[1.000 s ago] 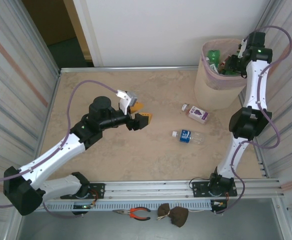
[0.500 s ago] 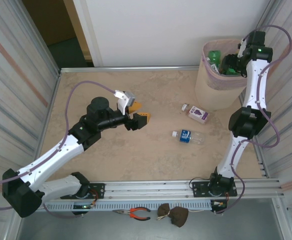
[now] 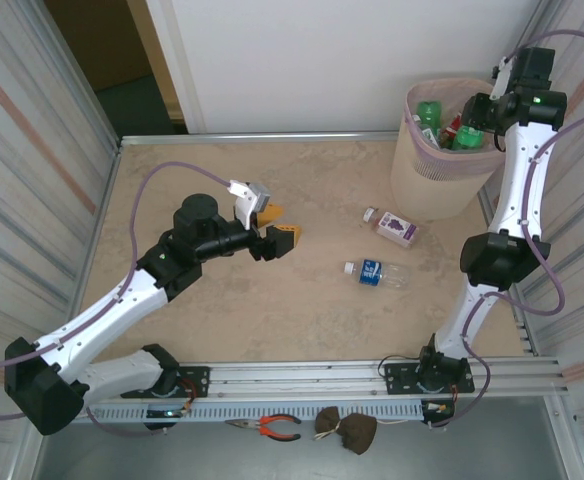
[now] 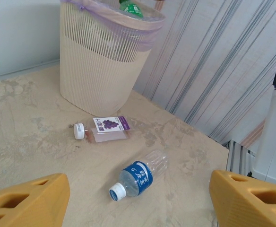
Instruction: Put the plastic bottles in the bin
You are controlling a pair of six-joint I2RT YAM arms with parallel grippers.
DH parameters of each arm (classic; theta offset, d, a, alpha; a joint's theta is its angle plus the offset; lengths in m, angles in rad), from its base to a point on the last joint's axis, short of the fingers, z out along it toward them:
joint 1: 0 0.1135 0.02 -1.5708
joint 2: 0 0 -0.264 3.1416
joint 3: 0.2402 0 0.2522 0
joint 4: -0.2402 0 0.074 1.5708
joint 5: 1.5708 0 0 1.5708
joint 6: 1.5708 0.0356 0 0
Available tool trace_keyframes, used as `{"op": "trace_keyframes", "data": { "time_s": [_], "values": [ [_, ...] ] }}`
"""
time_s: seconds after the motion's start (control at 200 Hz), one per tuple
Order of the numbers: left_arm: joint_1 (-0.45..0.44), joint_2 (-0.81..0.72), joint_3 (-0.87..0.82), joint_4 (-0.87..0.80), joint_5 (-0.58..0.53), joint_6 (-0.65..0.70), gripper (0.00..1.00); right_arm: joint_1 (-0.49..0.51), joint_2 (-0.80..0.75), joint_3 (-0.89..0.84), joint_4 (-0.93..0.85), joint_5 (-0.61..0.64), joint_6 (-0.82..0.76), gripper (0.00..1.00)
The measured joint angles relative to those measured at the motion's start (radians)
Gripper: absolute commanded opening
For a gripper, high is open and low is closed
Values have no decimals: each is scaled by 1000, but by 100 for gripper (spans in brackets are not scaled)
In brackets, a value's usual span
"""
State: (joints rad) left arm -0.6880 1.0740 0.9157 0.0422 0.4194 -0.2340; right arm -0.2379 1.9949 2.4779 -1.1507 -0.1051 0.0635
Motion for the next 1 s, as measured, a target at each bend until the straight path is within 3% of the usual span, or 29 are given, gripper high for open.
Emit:
{"op": "trace_keyframes", "data": {
  "time_s": [0.165,0.391,0.731,0.997],
  "values": [
    [0,-7,0,1,-1,-4,78,-9,14,0,9,-54,7,27],
    [0,-12,0,8,-1,-7,78,-13,73,-31,40,-62,6,25],
    [0,-12,0,8,0,-8,78,-8,29,-177,43,111,-5,31],
    [0,-16,0,7,-1,-12,78,0,27,-170,15,190,-20,35]
  ]
}}
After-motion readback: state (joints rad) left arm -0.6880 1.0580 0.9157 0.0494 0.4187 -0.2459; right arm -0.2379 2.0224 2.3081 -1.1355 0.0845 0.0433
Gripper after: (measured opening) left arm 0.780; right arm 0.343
